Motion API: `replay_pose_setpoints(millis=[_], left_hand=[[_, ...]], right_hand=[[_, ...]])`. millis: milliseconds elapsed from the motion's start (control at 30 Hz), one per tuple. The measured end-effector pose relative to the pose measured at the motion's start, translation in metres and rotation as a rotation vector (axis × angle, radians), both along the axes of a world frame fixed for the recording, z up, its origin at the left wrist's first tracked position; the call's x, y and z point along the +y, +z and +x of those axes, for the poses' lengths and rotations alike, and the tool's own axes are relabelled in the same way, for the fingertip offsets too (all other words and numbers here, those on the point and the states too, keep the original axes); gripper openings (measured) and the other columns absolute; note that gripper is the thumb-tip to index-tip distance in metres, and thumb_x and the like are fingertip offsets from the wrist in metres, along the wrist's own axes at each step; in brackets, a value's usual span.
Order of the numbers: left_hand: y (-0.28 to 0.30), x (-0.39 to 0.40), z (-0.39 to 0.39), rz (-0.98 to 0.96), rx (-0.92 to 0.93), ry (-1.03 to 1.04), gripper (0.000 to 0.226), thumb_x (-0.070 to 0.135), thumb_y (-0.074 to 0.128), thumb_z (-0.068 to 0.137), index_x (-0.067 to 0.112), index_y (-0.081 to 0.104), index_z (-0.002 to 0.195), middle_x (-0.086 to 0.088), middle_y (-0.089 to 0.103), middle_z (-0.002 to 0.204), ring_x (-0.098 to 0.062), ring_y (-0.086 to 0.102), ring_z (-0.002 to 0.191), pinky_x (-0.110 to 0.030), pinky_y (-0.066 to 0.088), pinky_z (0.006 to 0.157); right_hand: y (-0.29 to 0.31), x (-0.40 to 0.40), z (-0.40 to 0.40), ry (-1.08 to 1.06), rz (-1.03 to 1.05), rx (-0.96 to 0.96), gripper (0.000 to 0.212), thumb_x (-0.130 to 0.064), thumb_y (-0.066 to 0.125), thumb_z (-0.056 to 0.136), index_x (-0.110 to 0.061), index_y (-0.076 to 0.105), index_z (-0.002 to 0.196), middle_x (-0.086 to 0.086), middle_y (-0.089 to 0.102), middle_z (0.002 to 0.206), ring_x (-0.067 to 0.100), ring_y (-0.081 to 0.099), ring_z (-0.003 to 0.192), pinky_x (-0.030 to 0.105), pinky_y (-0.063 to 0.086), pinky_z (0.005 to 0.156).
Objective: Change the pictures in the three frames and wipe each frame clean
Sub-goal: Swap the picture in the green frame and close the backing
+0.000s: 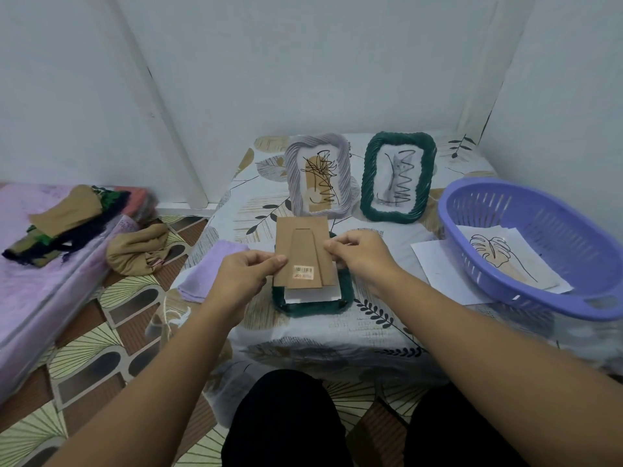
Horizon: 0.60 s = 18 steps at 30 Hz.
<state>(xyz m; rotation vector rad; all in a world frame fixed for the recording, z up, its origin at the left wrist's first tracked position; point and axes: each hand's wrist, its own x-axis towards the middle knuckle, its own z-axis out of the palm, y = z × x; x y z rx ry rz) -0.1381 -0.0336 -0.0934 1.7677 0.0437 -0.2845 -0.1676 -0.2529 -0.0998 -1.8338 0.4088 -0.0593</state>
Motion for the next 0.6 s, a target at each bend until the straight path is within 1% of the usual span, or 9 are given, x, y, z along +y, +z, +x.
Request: replay_pose_setpoints(millis=[33,100,133,167,233,300,367,500,600], left_hand=[[-0.001,0.000,-0.001,0.035,-0.038,-0.001,0.017,0.025,0.079,0.089,0.008,0.078,0.094,-0.001,0.077,0.083,0.000,0.056,0.053,-0.021,0.043,0.061],[-0.005,-0.001,-0.001,0.102,-0.117,-0.009,0.014,0.026,0.082,0.086,0.013,0.079,0.089,0.000,0.079,0.082,-0.008,0.071,0.074,-0.023,0.052,0.072],[-0.006,0.000,-0.001,0.152,-0.154,-0.016,0.014,0.028,0.083,0.084,0.015,0.079,0.087,0.002,0.079,0.081,-0.013,0.074,0.082,-0.027,0.055,0.078],[-0.007,-0.001,-0.001,0.205,-0.185,-0.022,0.014,0.031,0.084,0.083,0.018,0.079,0.084,0.003,0.079,0.080,-0.014,0.074,0.086,-0.030,0.056,0.082],[-0.007,-0.002,0.000,0.284,-0.222,-0.030,0.015,0.035,0.086,0.081,0.021,0.079,0.080,0.006,0.078,0.078,-0.013,0.074,0.085,-0.031,0.057,0.082],[-0.006,-0.005,-0.002,0.360,-0.254,-0.045,0.016,0.037,0.085,0.081,0.023,0.079,0.080,0.006,0.077,0.077,-0.010,0.072,0.082,-0.030,0.058,0.079],[-0.004,-0.008,-0.004,0.428,-0.277,-0.057,0.017,0.038,0.084,0.083,0.022,0.079,0.081,0.007,0.076,0.078,-0.009,0.070,0.079,-0.027,0.056,0.073],[-0.005,-0.010,-0.005,0.442,-0.253,-0.063,0.019,0.037,0.084,0.083,0.019,0.078,0.081,0.005,0.076,0.076,-0.010,0.069,0.076,-0.020,0.048,0.063],[-0.008,-0.009,-0.004,0.451,-0.249,-0.067,0.020,0.037,0.085,0.082,0.018,0.077,0.080,0.003,0.076,0.076,-0.015,0.070,0.078,-0.023,0.052,0.065]], right_hand=[[-0.002,0.000,0.000,0.001,0.003,0.010,0.015,-0.046,0.077,0.078,-0.031,0.078,0.080,-0.007,0.077,0.079,0.020,0.073,0.076,0.058,0.055,0.094],[-0.006,-0.002,0.001,0.006,-0.026,0.029,0.029,-0.057,0.075,0.067,-0.032,0.077,0.082,-0.008,0.077,0.078,0.018,0.072,0.080,0.059,0.054,0.094],[-0.008,-0.002,0.002,0.011,-0.056,0.040,0.035,-0.063,0.071,0.063,-0.036,0.077,0.084,-0.011,0.076,0.078,0.018,0.072,0.084,0.059,0.053,0.094],[-0.009,-0.003,0.002,0.016,-0.092,0.056,0.036,-0.066,0.069,0.062,-0.040,0.076,0.086,-0.015,0.076,0.077,0.018,0.071,0.087,0.058,0.052,0.094],[-0.011,-0.006,0.001,0.014,-0.146,0.076,0.026,-0.064,0.069,0.068,-0.044,0.075,0.085,-0.019,0.074,0.076,0.016,0.070,0.088,0.057,0.051,0.095],[-0.011,-0.007,0.000,-0.006,-0.198,0.077,0.014,-0.059,0.071,0.077,-0.047,0.074,0.082,-0.021,0.073,0.075,0.014,0.069,0.088,0.056,0.051,0.095],[-0.012,-0.008,-0.001,-0.020,-0.235,0.079,0.009,-0.057,0.072,0.081,-0.048,0.073,0.081,-0.023,0.073,0.075,0.011,0.068,0.088,0.054,0.050,0.095],[-0.013,-0.010,-0.001,-0.029,-0.284,0.095,0.008,-0.055,0.073,0.083,-0.048,0.072,0.078,-0.020,0.073,0.076,0.009,0.066,0.092,0.049,0.045,0.098],[-0.013,-0.011,-0.003,-0.024,-0.324,0.116,0.016,-0.053,0.072,0.086,-0.039,0.074,0.077,-0.020,0.073,0.076,0.007,0.064,0.093,0.047,0.042,0.099]])
